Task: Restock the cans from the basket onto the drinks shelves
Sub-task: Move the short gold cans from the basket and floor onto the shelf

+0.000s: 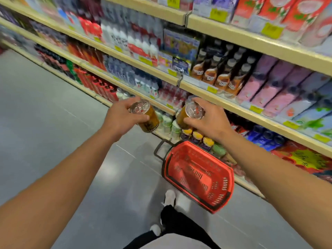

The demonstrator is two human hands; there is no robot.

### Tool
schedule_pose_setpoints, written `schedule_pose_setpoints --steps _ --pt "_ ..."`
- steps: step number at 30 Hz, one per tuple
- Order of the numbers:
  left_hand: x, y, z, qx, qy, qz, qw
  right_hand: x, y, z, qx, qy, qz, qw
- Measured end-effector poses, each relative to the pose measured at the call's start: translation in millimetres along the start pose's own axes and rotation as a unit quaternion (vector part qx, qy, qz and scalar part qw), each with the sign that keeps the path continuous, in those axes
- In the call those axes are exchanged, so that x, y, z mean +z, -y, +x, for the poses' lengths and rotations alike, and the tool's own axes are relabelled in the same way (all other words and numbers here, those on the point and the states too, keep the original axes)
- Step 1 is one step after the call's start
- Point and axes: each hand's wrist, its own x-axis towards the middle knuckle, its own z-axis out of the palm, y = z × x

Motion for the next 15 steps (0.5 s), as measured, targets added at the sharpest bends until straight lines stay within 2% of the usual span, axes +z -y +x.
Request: schedule_pose_setpoints --steps 7,15 --pt "-54.0 -31.3 87.6 0.019 -0.042 -0.069 0.997 -25.3 50.3 117.3 -0.064 -0.031 0.022 0.997" --pt "-122.1 -60.2 173.9 0.039 -0.065 -0.134 0.988 -39.2 122.1 214.0 -0.110 -0.072 0.052 0.990"
